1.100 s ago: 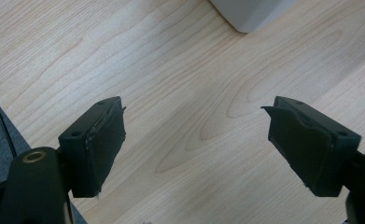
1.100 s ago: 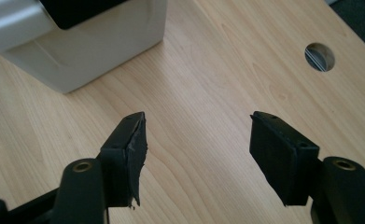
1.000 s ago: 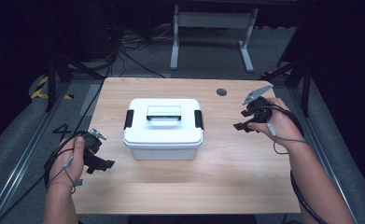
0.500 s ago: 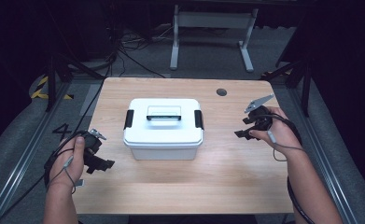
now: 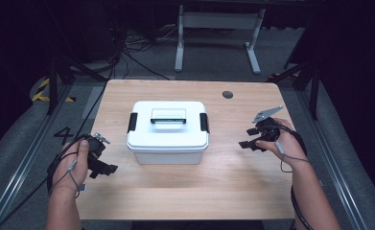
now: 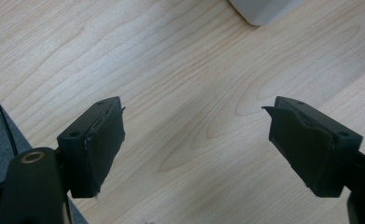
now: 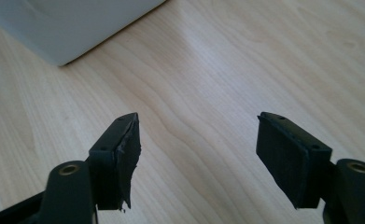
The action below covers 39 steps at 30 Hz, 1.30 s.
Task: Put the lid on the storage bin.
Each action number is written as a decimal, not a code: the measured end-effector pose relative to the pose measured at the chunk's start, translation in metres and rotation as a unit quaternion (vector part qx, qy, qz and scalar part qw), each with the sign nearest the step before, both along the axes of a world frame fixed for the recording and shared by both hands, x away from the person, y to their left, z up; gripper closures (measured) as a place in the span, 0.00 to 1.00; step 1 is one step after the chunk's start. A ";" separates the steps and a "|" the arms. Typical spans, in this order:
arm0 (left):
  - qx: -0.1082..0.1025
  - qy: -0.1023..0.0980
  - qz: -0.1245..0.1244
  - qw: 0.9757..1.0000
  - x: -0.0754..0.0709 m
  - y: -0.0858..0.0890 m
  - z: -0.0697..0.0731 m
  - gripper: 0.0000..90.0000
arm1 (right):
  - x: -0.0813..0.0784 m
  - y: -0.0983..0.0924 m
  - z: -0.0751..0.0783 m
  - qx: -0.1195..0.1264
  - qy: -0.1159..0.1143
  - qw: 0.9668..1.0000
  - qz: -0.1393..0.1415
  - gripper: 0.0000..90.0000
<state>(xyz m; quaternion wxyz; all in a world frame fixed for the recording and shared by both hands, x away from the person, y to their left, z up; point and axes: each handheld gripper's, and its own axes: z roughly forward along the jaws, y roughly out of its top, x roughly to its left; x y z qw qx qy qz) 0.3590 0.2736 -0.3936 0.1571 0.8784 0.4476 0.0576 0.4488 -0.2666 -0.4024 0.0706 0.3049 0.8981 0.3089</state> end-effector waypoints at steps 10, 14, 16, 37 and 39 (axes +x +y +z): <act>0.007 0.011 -0.005 1.000 0.003 -0.006 -0.006 0.21 | -0.002 -0.005 -0.016 -0.025 0.010 1.000 -0.007 0.34; 0.013 0.013 -0.010 1.000 0.004 -0.007 -0.007 0.21 | -0.003 -0.009 -0.026 -0.048 0.030 0.998 -0.015 0.33; 0.014 0.013 -0.011 1.000 0.005 -0.006 -0.008 0.21 | -0.004 -0.012 -0.031 -0.055 0.039 0.998 -0.015 0.34; 0.030 0.036 -0.010 0.999 0.011 -0.010 -0.016 0.21 | -0.009 -0.031 -0.049 -0.130 0.062 0.989 -0.044 0.32; 0.028 0.038 -0.005 0.999 0.011 -0.010 -0.015 0.21 | -0.009 -0.032 -0.048 -0.128 0.060 0.989 -0.043 0.32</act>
